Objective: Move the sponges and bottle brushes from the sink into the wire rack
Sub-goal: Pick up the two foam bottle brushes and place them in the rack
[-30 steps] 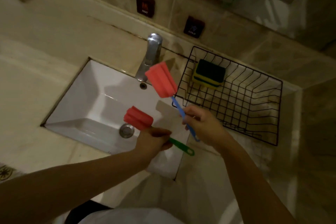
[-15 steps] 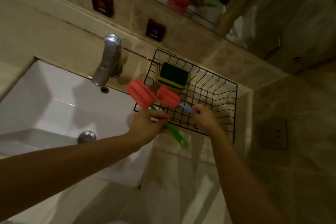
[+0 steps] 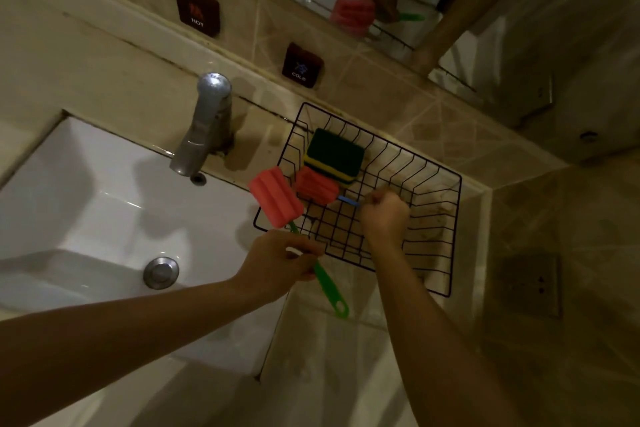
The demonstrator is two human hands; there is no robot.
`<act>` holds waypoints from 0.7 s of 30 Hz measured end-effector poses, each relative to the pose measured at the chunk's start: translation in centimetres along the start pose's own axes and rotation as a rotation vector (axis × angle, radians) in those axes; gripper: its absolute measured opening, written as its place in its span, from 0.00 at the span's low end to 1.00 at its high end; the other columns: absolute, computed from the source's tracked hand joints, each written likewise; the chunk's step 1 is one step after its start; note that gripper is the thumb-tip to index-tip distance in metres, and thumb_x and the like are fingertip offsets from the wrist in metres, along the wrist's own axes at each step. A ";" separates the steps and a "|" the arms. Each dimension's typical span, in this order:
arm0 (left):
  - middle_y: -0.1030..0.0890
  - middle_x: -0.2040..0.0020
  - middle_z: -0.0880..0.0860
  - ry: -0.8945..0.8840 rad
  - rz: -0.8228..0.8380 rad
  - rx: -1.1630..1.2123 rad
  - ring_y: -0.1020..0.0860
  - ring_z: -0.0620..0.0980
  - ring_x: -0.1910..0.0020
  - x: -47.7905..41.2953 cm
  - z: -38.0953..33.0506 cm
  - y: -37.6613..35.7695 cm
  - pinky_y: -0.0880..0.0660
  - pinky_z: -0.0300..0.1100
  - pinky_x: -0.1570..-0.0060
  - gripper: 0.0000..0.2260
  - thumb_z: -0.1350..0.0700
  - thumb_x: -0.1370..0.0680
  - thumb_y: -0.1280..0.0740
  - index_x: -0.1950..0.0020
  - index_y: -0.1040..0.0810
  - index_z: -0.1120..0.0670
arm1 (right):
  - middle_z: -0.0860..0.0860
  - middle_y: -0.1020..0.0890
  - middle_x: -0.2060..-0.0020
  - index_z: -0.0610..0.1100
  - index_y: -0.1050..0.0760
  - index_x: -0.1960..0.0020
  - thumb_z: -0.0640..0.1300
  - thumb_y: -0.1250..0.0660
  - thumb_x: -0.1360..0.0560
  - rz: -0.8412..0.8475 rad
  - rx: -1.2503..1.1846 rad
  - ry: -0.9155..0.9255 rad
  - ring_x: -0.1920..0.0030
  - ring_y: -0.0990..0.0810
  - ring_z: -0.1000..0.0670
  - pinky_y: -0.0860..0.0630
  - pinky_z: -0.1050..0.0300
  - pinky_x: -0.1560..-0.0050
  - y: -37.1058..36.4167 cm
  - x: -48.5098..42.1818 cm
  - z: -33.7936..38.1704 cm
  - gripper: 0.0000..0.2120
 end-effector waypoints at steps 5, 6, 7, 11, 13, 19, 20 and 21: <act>0.15 0.55 0.55 -0.040 0.037 -0.055 0.15 0.50 0.57 -0.8 -0.6 -1.7 0.17 0.48 0.53 0.06 0.65 0.27 0.30 0.53 0.15 0.57 | 0.56 0.16 0.63 0.49 0.18 0.55 0.53 0.34 0.23 0.705 -0.365 0.065 0.63 0.18 0.56 0.23 0.66 0.66 -2.2 6.3 3.8 0.09; 0.15 0.54 0.54 -0.056 0.054 -0.075 0.15 0.50 0.55 -0.9 -0.9 -2.2 0.17 0.49 0.53 0.06 0.65 0.27 0.30 0.54 0.16 0.57 | 0.57 0.15 0.59 0.54 0.18 0.53 0.54 0.33 0.23 0.855 -0.313 0.124 0.59 0.17 0.58 0.20 0.66 0.61 -2.3 7.9 4.5 0.07; 0.16 0.53 0.53 -0.080 0.075 -0.108 0.16 0.50 0.54 -0.9 -1.2 -2.8 0.17 0.49 0.52 0.05 0.64 0.27 0.30 0.54 0.16 0.57 | 0.57 0.14 0.56 0.56 0.18 0.51 0.54 0.33 0.24 0.925 -0.253 0.185 0.56 0.16 0.59 0.20 0.65 0.57 -2.1 9.0 4.9 0.06; 0.17 0.53 0.47 -0.190 0.188 -0.211 0.18 0.42 0.51 -0.5 -2.8 -5.2 0.21 0.36 0.47 0.07 0.64 0.27 0.30 0.61 0.18 0.52 | 0.51 0.14 0.51 0.49 0.18 0.46 0.47 0.32 0.24 0.894 -0.265 0.176 0.51 0.15 0.52 0.18 0.50 0.45 0.4 8.8 5.5 0.08; 0.16 0.53 0.49 -0.218 0.220 -0.239 0.19 0.40 0.50 -0.4 -3.3 -5.8 0.23 0.31 0.48 0.10 0.64 0.27 0.31 0.64 0.19 0.50 | 0.48 0.15 0.50 0.46 0.20 0.45 0.45 0.33 0.23 0.919 -0.272 0.163 0.50 0.15 0.48 0.19 0.48 0.44 1.4 8.6 5.8 0.09; 0.16 0.58 0.55 -0.177 0.084 -0.238 0.16 0.49 0.58 -1.4 -2.7 -3.0 0.17 0.44 0.56 0.13 0.68 0.28 0.34 0.64 0.20 0.51 | 0.54 0.21 0.59 0.57 0.25 0.55 0.42 0.39 0.20 0.710 -0.135 0.308 0.60 0.22 0.53 0.27 0.61 0.63 3.6 5.4 6.6 0.11; 0.16 0.60 0.55 -0.167 0.072 -0.256 0.16 0.49 0.60 -1.4 -2.3 -2.5 0.18 0.43 0.57 0.12 0.68 0.28 0.34 0.63 0.20 0.52 | 0.53 0.20 0.58 0.54 0.24 0.53 0.41 0.39 0.20 0.664 -0.102 0.361 0.59 0.22 0.52 0.28 0.61 0.63 3.3 4.9 6.7 0.09; 0.16 0.61 0.54 -0.160 0.067 -0.281 0.16 0.48 0.62 -1.4 -1.8 -2.0 0.18 0.43 0.58 0.11 0.68 0.28 0.34 0.63 0.20 0.52 | 0.51 0.19 0.56 0.50 0.23 0.49 0.40 0.38 0.20 0.633 -0.052 0.420 0.56 0.22 0.50 0.29 0.62 0.62 2.5 4.6 6.8 0.08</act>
Point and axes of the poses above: each hand's wrist, its own x-axis away from the middle knuckle, its own y-axis out of the back of the hand, z = x × y, the point moved 10 cm from there along -x, towards the middle knuckle
